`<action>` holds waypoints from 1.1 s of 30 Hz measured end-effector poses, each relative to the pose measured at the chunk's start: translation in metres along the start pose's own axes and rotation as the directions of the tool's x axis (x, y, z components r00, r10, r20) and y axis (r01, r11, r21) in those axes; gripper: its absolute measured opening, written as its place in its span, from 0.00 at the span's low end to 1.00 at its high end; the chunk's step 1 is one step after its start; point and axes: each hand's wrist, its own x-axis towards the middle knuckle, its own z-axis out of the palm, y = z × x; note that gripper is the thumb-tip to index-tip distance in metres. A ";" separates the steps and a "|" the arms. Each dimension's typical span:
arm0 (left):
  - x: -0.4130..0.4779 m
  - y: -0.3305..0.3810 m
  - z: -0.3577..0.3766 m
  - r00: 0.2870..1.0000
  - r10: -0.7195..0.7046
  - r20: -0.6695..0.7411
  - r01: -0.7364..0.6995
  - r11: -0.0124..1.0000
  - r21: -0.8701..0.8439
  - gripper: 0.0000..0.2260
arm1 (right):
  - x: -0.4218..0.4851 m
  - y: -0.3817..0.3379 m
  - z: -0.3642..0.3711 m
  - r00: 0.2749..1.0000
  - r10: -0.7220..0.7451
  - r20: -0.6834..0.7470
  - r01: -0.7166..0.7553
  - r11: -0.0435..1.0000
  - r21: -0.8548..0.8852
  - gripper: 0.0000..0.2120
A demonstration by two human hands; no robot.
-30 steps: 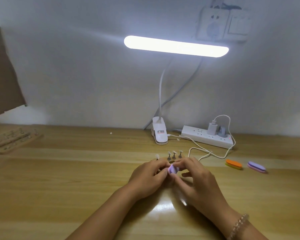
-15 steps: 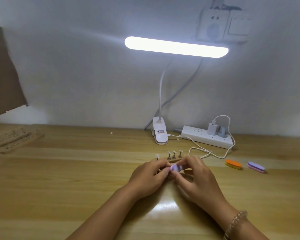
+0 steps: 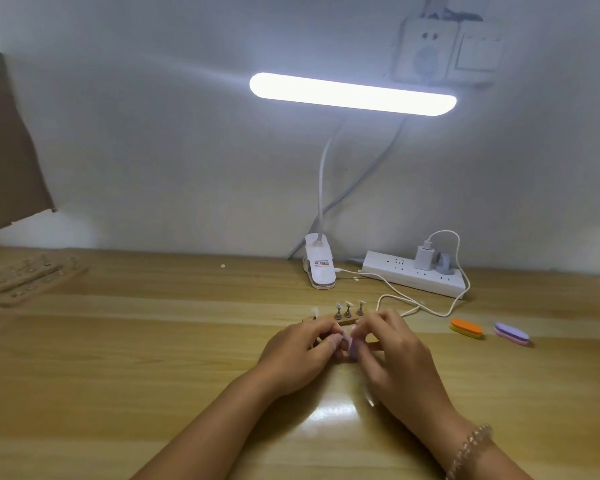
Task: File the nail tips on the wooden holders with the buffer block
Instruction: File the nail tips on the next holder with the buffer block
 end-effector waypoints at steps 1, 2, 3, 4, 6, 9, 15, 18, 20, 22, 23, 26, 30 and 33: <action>0.000 0.001 0.000 1.000 -0.006 0.001 0.006 1.000 -0.006 0.08 | 0.001 0.001 0.001 1.000 0.011 -0.001 -0.011 1.000 -0.014 0.07; 0.001 0.001 0.000 1.000 -0.013 0.001 0.013 1.000 -0.001 0.08 | 0.002 0.003 0.001 0.999 0.035 0.008 -0.035 0.999 -0.042 0.06; 0.001 0.001 0.001 1.000 -0.021 0.000 0.021 1.000 0.012 0.07 | 0.004 0.005 0.002 0.997 0.065 0.029 -0.063 0.995 -0.073 0.06; 0.001 0.001 0.001 1.000 -0.025 -0.001 0.025 0.999 0.021 0.07 | 0.004 0.007 0.003 0.995 0.088 0.048 -0.083 0.992 -0.094 0.07; 0.001 0.000 0.002 1.000 -0.029 -0.003 0.029 0.999 0.017 0.06 | 0.003 0.008 0.006 0.993 0.087 0.074 -0.079 0.991 -0.106 0.10; 0.001 0.001 0.001 0.999 -0.037 -0.002 0.037 0.999 0.021 0.06 | 0.000 0.008 0.008 0.992 0.069 0.105 -0.062 0.996 -0.072 0.12; 0.000 0.001 0.000 1.000 -0.030 -0.004 0.030 0.999 0.019 0.08 | 0.003 0.005 -0.001 0.993 0.106 -0.047 -0.100 0.988 0.121 0.10; 0.001 0.000 0.001 1.000 -0.017 -0.004 0.017 0.998 0.057 0.06 | 0.001 -0.004 0.001 0.998 -0.055 -0.021 0.057 0.990 0.126 0.08; 0.002 0.000 0.001 1.000 -0.013 0.000 0.013 0.998 0.054 0.06 | 0.004 -0.001 0.001 1.000 0.016 -0.016 -0.013 0.991 0.131 0.07; 0.001 0.000 0.000 1.000 -0.012 0.005 0.012 0.999 0.045 0.06 | 0.004 0.002 -0.001 0.996 0.086 -0.016 -0.083 0.988 0.133 0.08; 0.001 0.000 0.000 1.000 -0.011 0.006 0.011 0.999 0.040 0.06 | 0.002 0.001 -0.001 0.998 0.053 -0.024 -0.050 0.991 0.121 0.08; 0.001 -0.001 -0.001 1.000 -0.004 -0.004 0.004 1.000 0.015 0.08 | -0.003 -0.006 -0.001 0.995 -0.103 0.011 0.101 0.990 0.093 0.08; 0.002 -0.001 0.000 1.000 -0.010 -0.001 0.010 1.000 0.005 0.08 | 0.003 0.000 -0.002 0.998 0.040 -0.043 -0.036 0.995 0.093 0.08; 0.002 -0.001 0.001 1.000 -0.010 -0.003 0.010 1.000 -0.011 0.08 | -0.001 -0.005 -0.001 0.996 -0.084 -0.017 0.085 0.996 0.029 0.07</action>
